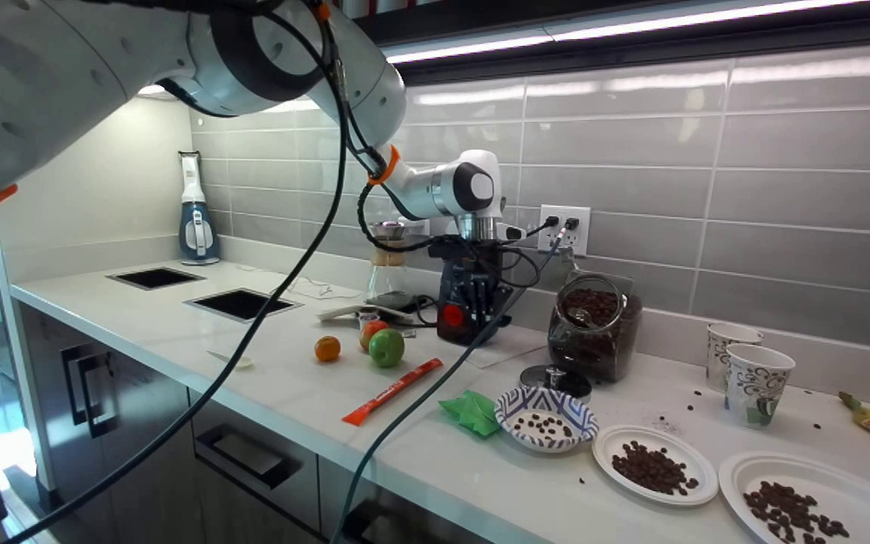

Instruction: Use the black ladle to take some coffee beans from the glass container and place them in the black and white bowl.

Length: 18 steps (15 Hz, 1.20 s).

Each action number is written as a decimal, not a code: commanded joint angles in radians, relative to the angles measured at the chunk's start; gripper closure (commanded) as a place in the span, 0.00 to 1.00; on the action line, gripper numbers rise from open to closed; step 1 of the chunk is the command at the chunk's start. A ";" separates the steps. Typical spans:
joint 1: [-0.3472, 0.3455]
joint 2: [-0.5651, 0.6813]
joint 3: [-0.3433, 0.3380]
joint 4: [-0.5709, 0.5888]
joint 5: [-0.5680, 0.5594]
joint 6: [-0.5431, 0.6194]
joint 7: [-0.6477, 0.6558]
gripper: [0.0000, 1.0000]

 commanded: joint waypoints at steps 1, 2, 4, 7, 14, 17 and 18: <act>-0.006 0.077 -0.001 0.108 0.015 -0.065 -0.016 0.98; -0.006 0.089 -0.001 0.123 0.015 -0.073 -0.017 0.98; -0.008 0.112 -0.001 0.152 0.016 -0.089 -0.018 0.98; -0.013 0.139 0.000 0.189 0.016 -0.115 -0.019 0.98; -0.026 0.164 0.009 0.233 0.038 -0.151 -0.014 0.64; -0.031 0.151 0.017 0.224 0.056 -0.155 -0.014 0.43; -0.034 0.146 0.022 0.220 0.067 -0.157 -0.017 0.36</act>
